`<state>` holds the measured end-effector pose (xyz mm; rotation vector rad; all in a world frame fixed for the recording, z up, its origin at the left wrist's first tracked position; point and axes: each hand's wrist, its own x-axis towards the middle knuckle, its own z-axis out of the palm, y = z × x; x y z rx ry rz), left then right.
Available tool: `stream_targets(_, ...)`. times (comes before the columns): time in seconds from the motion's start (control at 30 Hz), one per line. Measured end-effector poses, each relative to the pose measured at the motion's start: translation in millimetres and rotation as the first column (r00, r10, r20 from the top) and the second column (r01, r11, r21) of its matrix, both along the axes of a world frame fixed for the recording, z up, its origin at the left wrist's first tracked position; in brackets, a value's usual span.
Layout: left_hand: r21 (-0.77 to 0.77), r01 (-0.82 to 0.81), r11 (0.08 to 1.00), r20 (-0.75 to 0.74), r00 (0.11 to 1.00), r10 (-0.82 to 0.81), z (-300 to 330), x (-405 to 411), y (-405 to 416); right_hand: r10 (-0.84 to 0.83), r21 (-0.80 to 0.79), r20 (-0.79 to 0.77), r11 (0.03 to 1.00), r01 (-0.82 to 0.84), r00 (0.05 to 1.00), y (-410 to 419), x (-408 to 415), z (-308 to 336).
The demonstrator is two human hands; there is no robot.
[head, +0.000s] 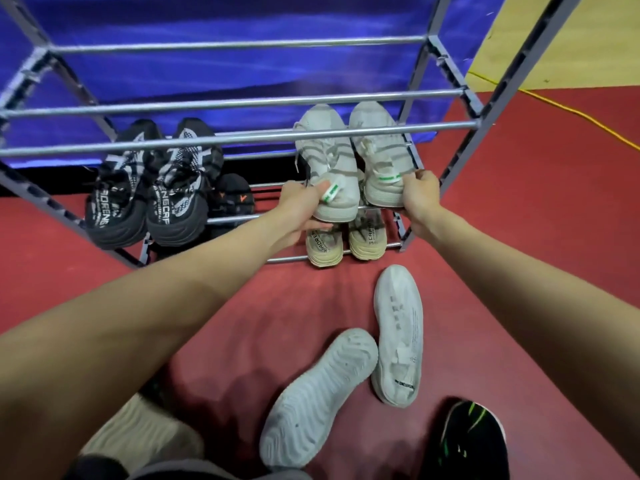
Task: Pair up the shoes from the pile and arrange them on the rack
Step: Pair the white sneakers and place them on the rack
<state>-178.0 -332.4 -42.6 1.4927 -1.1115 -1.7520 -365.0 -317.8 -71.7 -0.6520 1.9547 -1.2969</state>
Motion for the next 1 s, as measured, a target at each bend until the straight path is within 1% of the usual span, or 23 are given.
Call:
stream_targets(0.13, -0.018, 0.001, 1.000, 0.029, 1.000, -0.001, 1.0, -4.5, -8.7, 0.026, 0.010, -0.107, 1.000, -0.025, 0.994, 5.0, -4.8, -7.0)
stream_targets(0.27, -0.005, 0.004, 1.000, 0.010, 1.000, -0.003, 0.1, -6.9, -10.7, 0.044, 0.028, -0.171, 0.999, -0.040, 0.984, 10.8, -3.1, -6.6)
stream_targets(0.33, -0.005, -0.003, 1.000, 0.000, 1.000, 0.003, -1.5, -8.1, -9.0, 0.038, 0.030, -0.193, 0.999, -0.033, 0.980, 11.6, -3.3, -7.3)
stream_targets(0.47, 0.005, 0.008, 1.000, 0.026, 1.000, -0.008, -2.2, -9.8, -4.6, 0.064, 0.043, -0.221, 0.997, -0.056, 0.973, 18.4, -0.9, -6.0)
stream_targets(0.53, -0.014, 0.048, 0.999, 0.083, 0.995, -0.046, -0.5, -8.4, 2.3, 0.083, 0.041, -0.241, 0.996, -0.075, 0.967, 27.9, 3.6, -4.5)
stream_targets(0.6, -0.066, 0.109, 0.992, 0.178, 0.979, -0.096, 0.7, -3.6, 15.6, 0.121, 0.030, -0.329, 0.993, -0.118, 0.937, 46.3, 10.6, 0.7)
stream_targets(0.67, -0.172, 0.157, 0.972, 0.266, 0.958, -0.108, -2.8, 5.6, 31.2, 0.168, 0.035, -0.416, 0.985, -0.168, 0.894, 69.3, 20.6, 3.2)
stream_targets(0.73, -0.292, 0.244, 0.925, 0.381, 0.917, -0.122, -9.0, 17.6, 51.2, 0.220, 0.071, -0.462, 0.975, -0.212, 0.859, 97.3, 32.6, -1.2)
stream_targets(0.8, -0.295, 0.359, 0.885, 0.482, 0.856, -0.187, -18.9, 30.4, 82.2, 0.323, 0.166, -0.473, 0.946, -0.276, 0.820, 129.8, 47.0, -14.0)
stream_targets(0.87, -0.190, 0.463, 0.866, 0.603, 0.751, -0.269, -36.1, 45.1, 119.7, 0.455, 0.255, -0.469, 0.890, -0.377, 0.757, 161.5, 59.7, -33.4)
stream_targets(0.9, -0.094, 0.501, 0.860, 0.655, 0.682, -0.326, -47.0, 53.1, 139.2, 0.522, 0.301, -0.443, 0.852, -0.428, 0.729, 177.0, 65.4, -40.8)
stream_targets(1.0, 0.185, 0.575, 0.797, 0.758, 0.433, -0.488, -78.6, 76.4, 191.7, 0.667, 0.421, -0.357, 0.740, -0.525, 0.654, 215.8, 75.1, -64.0)
